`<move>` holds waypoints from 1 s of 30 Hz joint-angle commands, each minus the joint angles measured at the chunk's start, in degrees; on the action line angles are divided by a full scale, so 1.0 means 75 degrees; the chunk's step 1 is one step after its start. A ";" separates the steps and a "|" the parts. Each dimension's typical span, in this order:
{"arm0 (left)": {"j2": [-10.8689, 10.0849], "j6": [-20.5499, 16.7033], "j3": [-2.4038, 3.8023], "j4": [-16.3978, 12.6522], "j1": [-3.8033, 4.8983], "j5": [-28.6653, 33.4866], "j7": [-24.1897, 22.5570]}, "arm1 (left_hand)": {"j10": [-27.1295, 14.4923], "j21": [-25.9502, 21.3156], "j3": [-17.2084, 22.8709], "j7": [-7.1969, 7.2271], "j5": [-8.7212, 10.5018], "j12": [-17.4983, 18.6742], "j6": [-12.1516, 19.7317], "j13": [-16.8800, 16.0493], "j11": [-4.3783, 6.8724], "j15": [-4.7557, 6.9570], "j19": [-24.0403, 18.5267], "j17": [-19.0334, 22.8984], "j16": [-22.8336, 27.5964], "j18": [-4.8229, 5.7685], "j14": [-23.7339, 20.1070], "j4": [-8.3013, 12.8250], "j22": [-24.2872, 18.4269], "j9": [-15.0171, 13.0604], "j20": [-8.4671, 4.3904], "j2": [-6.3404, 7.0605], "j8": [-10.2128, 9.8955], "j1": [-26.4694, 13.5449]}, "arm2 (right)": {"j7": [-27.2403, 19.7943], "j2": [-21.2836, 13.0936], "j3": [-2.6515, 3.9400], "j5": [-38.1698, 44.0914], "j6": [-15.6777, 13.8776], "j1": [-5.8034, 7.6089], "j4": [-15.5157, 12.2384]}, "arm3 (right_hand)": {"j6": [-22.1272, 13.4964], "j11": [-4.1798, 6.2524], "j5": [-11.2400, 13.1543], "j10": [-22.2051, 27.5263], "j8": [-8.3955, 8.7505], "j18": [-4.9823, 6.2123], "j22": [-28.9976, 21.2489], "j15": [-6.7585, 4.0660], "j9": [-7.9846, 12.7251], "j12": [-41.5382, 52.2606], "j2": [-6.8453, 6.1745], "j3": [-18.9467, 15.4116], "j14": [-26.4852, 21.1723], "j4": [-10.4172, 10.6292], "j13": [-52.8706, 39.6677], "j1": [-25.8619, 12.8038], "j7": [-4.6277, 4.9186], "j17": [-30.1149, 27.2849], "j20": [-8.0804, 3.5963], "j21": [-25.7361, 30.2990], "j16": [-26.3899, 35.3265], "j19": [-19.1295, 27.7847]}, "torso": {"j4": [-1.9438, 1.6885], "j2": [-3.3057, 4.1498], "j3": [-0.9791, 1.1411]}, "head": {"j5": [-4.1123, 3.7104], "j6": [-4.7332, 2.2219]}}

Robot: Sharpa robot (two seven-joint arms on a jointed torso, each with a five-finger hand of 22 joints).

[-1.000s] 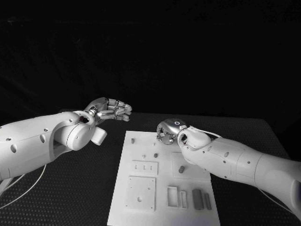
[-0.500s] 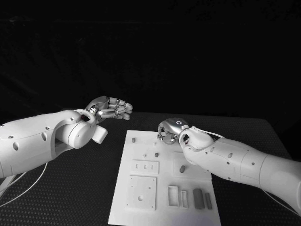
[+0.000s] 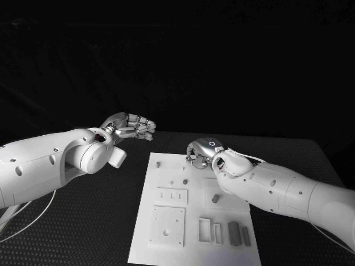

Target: Assemble the parts on the task board

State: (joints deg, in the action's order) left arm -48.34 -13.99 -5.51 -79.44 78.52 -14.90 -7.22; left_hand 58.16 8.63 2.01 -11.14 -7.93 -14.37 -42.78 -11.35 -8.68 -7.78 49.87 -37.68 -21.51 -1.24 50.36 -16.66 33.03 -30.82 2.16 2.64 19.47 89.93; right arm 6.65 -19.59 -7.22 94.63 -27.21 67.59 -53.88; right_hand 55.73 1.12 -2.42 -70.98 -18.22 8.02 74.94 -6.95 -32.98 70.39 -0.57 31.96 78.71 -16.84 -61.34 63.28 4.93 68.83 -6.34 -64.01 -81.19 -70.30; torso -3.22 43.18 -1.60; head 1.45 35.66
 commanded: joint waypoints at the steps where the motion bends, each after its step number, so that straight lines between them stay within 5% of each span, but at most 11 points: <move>1: 0.0004 0.0056 0.0005 -0.0007 0.0019 -0.0052 -0.0099 | -0.0058 -0.0054 0.0001 -0.0080 0.0047 0.0033 -0.0036 -0.0013 -0.0001 -0.0014 0.0072 -0.0011 0.0055 -0.0096 0.0045 0.0003 -0.0009 -0.0012 -0.0001 0.0015 -0.0040 -0.0057 | 0.0014 0.0038 0.0000 0.0025 -0.0140 0.0001 0.0022 | 0.0285 0.0018 -0.0046 -0.0052 -0.0048 0.0931 0.0124 -0.0035 -0.0020 -0.0019 -0.0027 0.0046 -0.0005 0.0011 -0.0005 0.0059 0.0029 -0.0003 -0.0018 -0.0026 -0.0041 -0.0060 | -0.0009 0.0005 -0.0005 | 0.0008 -0.0002; 30: 0.0015 0.0039 0.0004 -0.0120 0.0193 -0.0084 -0.0090 | -0.0059 -0.0072 0.0005 -0.0080 0.0061 0.0039 -0.0041 -0.0022 -0.0002 -0.0013 0.0080 -0.0034 0.0079 -0.0093 0.0051 0.0004 -0.0015 -0.0021 -0.0002 0.0028 -0.0052 -0.0057 | -0.0014 0.0182 0.0001 -0.0093 -0.0041 0.0009 0.0129 | 0.0277 0.0016 -0.0046 -0.0066 -0.0033 0.0931 0.0120 -0.0035 -0.0021 -0.0033 -0.0025 0.0069 -0.0009 0.0014 -0.0006 0.0045 0.0032 -0.0024 -0.0021 -0.0029 -0.0040 -0.0069 | -0.0056 0.0054 -0.0021 | 0.0079 0.0105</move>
State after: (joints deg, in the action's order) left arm -48.29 -14.00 -5.52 -80.22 79.82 -15.15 -7.21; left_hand 58.16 8.42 2.01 -11.14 -7.70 -14.37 -42.78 -11.44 -8.68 -7.77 50.09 -37.85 -21.29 -0.89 50.36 -16.66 33.00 -30.91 1.95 2.64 19.47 89.93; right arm 6.58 -18.30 -7.21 94.10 -27.44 67.64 -52.88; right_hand 55.91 1.33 -2.38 -71.18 -18.40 8.08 74.93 -6.85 -33.18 70.39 -0.71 32.11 78.82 -16.68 -61.34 63.14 4.76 68.72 -6.54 -64.01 -81.19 -70.52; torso -3.63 43.59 -1.75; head 1.98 36.40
